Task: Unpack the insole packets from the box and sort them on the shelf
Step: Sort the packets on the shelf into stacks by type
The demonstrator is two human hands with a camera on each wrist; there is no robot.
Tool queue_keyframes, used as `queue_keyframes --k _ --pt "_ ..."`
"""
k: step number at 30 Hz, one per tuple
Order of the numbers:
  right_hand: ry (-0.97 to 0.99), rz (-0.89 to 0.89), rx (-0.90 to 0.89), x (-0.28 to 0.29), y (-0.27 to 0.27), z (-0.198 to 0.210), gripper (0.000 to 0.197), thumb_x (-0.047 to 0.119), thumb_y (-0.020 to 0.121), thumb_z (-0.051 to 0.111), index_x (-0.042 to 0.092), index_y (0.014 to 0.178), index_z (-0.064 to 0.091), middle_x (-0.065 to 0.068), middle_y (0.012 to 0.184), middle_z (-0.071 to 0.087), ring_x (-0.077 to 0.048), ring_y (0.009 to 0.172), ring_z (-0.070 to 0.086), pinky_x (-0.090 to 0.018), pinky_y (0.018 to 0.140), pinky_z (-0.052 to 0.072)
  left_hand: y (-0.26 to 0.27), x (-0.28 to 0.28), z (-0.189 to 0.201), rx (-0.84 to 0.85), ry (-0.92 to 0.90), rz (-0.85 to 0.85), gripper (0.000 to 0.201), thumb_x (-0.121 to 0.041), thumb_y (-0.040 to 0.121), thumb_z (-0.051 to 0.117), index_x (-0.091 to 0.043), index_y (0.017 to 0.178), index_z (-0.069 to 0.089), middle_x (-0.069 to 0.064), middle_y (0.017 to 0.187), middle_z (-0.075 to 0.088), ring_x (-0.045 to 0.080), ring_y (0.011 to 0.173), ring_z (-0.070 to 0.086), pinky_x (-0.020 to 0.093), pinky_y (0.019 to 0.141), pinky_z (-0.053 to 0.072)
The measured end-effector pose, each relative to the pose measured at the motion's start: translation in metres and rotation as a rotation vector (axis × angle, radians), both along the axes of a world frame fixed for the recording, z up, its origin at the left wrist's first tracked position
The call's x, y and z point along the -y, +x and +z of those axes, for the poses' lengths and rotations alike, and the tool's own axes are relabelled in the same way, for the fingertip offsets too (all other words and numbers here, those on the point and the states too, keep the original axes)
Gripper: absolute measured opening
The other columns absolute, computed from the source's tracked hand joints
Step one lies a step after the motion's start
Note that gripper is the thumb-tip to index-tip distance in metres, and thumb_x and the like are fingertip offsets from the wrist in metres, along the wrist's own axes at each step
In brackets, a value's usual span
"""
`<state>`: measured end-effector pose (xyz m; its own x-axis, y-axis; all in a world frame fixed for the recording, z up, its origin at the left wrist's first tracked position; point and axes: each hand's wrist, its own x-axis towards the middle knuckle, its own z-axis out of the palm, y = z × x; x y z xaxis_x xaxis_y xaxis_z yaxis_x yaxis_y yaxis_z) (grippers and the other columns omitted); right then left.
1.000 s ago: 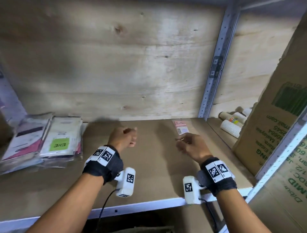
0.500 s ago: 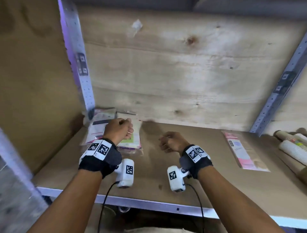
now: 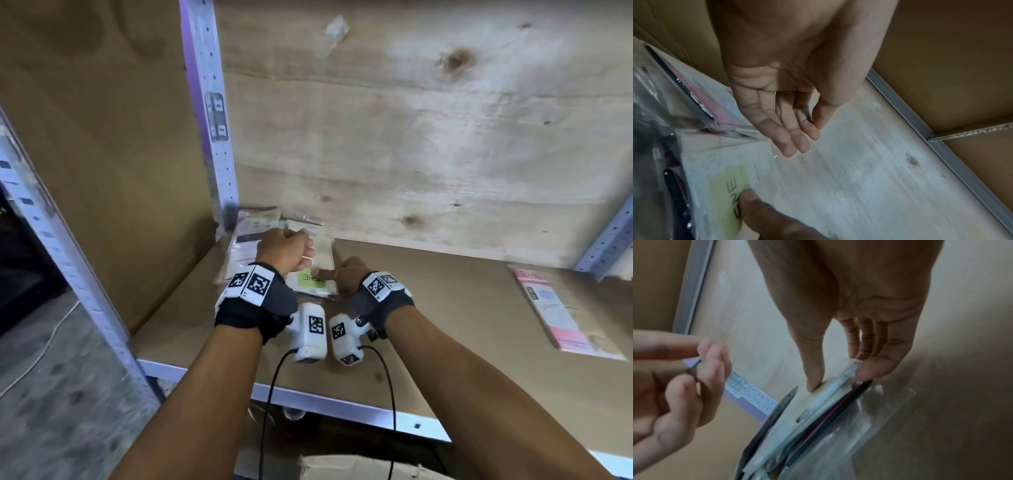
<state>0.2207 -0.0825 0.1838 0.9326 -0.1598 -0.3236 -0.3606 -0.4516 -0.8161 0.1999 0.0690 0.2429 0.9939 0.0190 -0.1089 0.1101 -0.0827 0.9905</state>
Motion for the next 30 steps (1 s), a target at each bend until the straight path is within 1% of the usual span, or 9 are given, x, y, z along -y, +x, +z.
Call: queue_keyframes --k 5,10,12,14,16,19,22,26,30 --pt "0.089 0.004 0.026 0.023 -0.023 0.009 0.035 0.026 0.080 0.081 0.003 0.096 0.061 -0.011 0.093 0.067 -0.028 0.083 0.063 -0.040 0.074 0.053 0.002 0.004 -0.002 0.044 0.107 0.008 0.025 -0.022 0.098 0.055 -0.009 0.079 0.064 0.008 0.076 0.068 0.013 0.056 0.060 0.014 0.040 0.047" --pt "0.348 -0.100 0.118 0.057 -0.068 0.031 0.044 0.006 0.092 0.066 0.000 0.131 0.046 -0.018 0.098 0.064 -0.027 0.072 0.061 -0.027 0.051 0.047 -0.001 0.022 -0.005 0.170 0.248 -0.143 0.041 0.005 0.090 0.047 -0.011 0.127 0.058 0.011 0.113 0.063 0.027 0.086 0.067 0.037 0.079 0.060" --pt "0.454 -0.115 0.170 0.072 -0.089 0.045 0.032 0.004 0.095 0.060 0.005 0.125 0.048 -0.014 0.088 0.063 -0.023 0.063 0.059 -0.027 0.049 0.044 -0.009 0.033 -0.006 0.287 0.432 -0.224 0.060 0.011 0.085 0.045 -0.015 0.139 0.051 0.008 0.133 0.057 0.027 0.109 0.061 0.027 0.092 0.051" --pt "0.544 -0.147 0.202 0.087 -0.108 0.058 0.015 0.007 0.097 0.057 0.007 0.112 0.054 -0.011 0.085 0.061 -0.023 0.063 0.059 -0.027 0.054 0.041 -0.019 0.048 -0.010 0.378 0.583 -0.340 0.065 0.009 0.085 0.050 -0.020 0.143 0.049 0.004 0.142 0.051 0.019 0.110 0.060 0.007 0.083 0.046" --pt "0.602 -0.195 0.202 0.102 -0.123 0.066 0.015 0.008 0.097 0.055 0.006 0.111 0.060 -0.010 0.088 0.061 -0.023 0.064 0.060 -0.028 0.056 0.040 -0.028 0.062 -0.013 0.421 0.638 -0.406 0.060 0.003 0.084 0.060 -0.024 0.138 0.056 0.004 0.135 0.057 0.011 0.088 0.064 0.001 0.065 0.045" --pt "0.671 -0.229 0.164 0.124 -0.138 0.075 0.030 0.014 0.095 0.059 0.003 0.123 0.061 -0.010 0.086 0.063 -0.021 0.065 0.061 -0.025 0.054 0.043 -0.040 0.078 -0.017 0.558 0.577 -0.378 0.034 -0.011 0.082 0.073 -0.023 0.114 0.072 -0.002 0.116 0.070 0.013 0.101 0.066 0.015 0.087 0.045" --pt "0.739 -0.216 0.125 0.142 -0.148 0.084 0.036 0.036 0.089 0.067 0.007 0.109 0.063 -0.007 0.080 0.065 -0.021 0.066 0.063 -0.025 0.052 0.047 -0.045 0.089 -0.016 0.624 0.418 -0.327 0.006 -0.023 0.082 0.077 -0.023 0.087 0.073 -0.003 0.088 0.073 0.015 0.089 0.068 0.023 0.078 0.047" --pt "0.834 -0.141 0.158 0.161 -0.155 0.093 0.068 0.062 0.070 0.072 0.006 0.107 0.061 -0.010 0.091 0.070 -0.025 0.068 0.066 -0.027 0.053 0.049 -0.046 0.101 -0.019 0.707 0.299 -0.266 0.013 -0.024 0.083 0.076 -0.016 0.076 0.069 -0.004 0.073 0.071 0.018 0.072 0.065 0.031 0.072 0.051" --pt "0.787 -0.103 0.280 0.171 -0.161 0.088 0.048 0.055 0.078 0.073 0.015 0.103 0.061 -0.007 0.083 0.061 -0.018 0.062 0.058 -0.024 0.051 0.041 -0.046 0.112 -0.023 0.696 0.270 -0.253 0.014 -0.031 0.082 0.076 -0.017 0.081 0.073 -0.006 0.078 0.075 0.017 0.076 0.069 0.033 0.076 0.054"
